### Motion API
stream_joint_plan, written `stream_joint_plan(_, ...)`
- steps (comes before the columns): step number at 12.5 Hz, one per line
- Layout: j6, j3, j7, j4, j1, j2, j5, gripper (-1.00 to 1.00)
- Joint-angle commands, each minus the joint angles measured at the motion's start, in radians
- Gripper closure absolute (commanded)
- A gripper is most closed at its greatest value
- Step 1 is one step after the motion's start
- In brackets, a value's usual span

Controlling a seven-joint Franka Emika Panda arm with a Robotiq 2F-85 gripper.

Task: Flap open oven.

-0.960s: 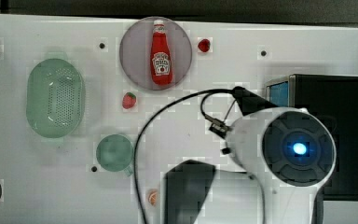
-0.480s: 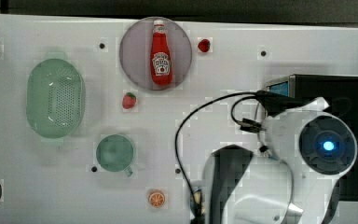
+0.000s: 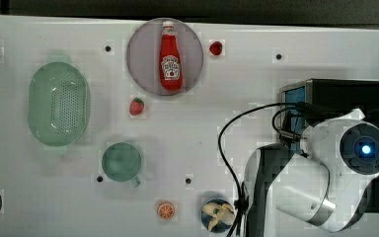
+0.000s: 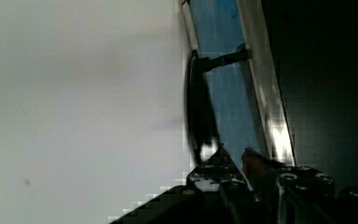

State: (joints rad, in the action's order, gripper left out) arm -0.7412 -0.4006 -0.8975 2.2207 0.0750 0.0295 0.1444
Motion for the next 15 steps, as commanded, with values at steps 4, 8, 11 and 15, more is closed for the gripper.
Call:
stream_joint_plan(4, -0.072, -0.012, -0.116, 0.000, 0.003, 0.078, 0.013, 0.65)
stream_joint_plan(8, -0.128, -0.005, -0.115, 0.001, 0.000, 0.125, 0.013, 0.65)
stream_joint_plan(11, -0.125, 0.010, -0.110, 0.001, -0.011, 0.134, 0.042, 0.65)
stream_joint_plan(15, -0.096, 0.032, 0.035, 0.001, -0.048, 0.139, 0.237, 0.65)
